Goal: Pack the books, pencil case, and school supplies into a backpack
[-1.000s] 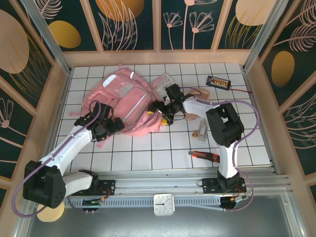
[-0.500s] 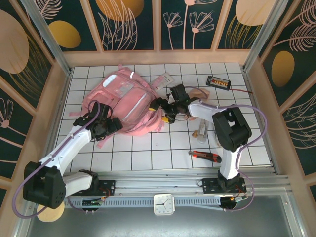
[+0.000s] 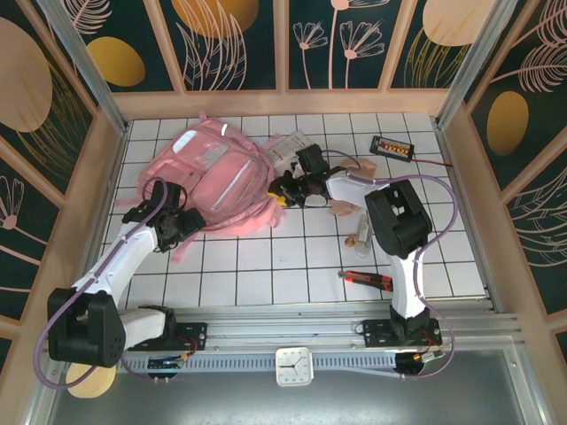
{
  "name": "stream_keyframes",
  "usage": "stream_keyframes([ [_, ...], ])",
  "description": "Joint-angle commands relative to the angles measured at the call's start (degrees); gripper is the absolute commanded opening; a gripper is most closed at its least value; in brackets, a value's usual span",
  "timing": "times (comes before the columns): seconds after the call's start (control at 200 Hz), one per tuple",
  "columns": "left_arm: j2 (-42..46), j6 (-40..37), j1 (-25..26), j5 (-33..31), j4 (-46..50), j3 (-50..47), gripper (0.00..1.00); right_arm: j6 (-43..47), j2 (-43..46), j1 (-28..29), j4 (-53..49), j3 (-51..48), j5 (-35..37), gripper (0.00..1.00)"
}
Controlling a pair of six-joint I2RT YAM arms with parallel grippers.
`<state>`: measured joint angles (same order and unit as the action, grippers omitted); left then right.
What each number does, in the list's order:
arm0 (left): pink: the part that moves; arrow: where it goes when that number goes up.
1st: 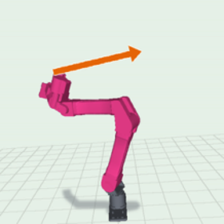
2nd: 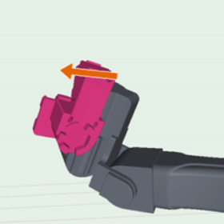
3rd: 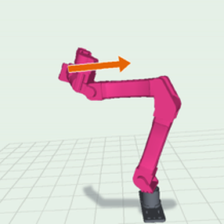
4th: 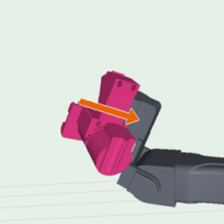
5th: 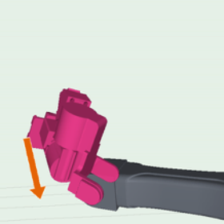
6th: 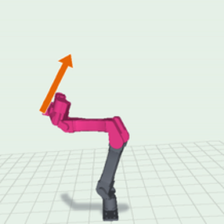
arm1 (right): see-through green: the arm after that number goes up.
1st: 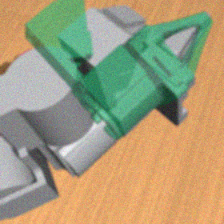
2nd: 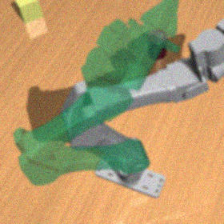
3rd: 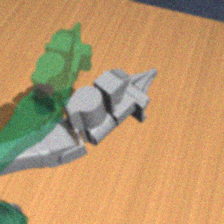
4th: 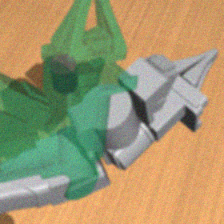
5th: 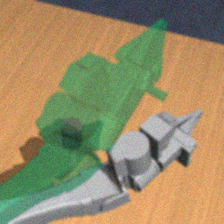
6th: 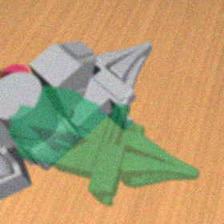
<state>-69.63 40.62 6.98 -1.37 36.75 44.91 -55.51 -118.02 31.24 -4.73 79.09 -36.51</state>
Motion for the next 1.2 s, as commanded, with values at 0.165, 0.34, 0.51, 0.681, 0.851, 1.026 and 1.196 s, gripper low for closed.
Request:
stream_keyframes([
  [0.165,-1.2,-7.8,-3.4,4.8,-8.2,-0.6,0.85,-4.3,3.3,-6.7,1.4,6.4,-5.0,0.0],
  [0.34,0.3,-7.3,-3.6,12.8,-20.8,-8.3,0.71,-6.5,2.3,-7.8,-2.2,13.8,-6.8,0.0],
  [0.51,-4.8,-9.3,-3.6,15.4,-27.3,-10.7,0.65,-7.2,0.9,-7.8,-4.0,16.1,-8.0,0.0],
  [0.681,-9.1,-12.8,-3.6,13.1,-29.3,-9.1,0.65,-7.0,0.8,-7.9,-5.2,16.8,-8.0,0.0],
  [0.851,-13.2,-14.9,-3.6,12.6,-32.4,-6.6,0.64,-7.1,1.4,-7.8,-6.5,16.5,-7.8,0.0],
  [1.026,-13.5,-16.6,-3.6,15.0,-36.4,-5.7,0.64,-9.1,1.8,-7.9,-8.3,19.0,-8.4,0.0],
  [1.196,-7.8,-16.5,-3.9,20.1,-39.3,-7.5,0.64,-11.5,0.9,-7.8,-10.9,27.2,-8.6,0.0],
])
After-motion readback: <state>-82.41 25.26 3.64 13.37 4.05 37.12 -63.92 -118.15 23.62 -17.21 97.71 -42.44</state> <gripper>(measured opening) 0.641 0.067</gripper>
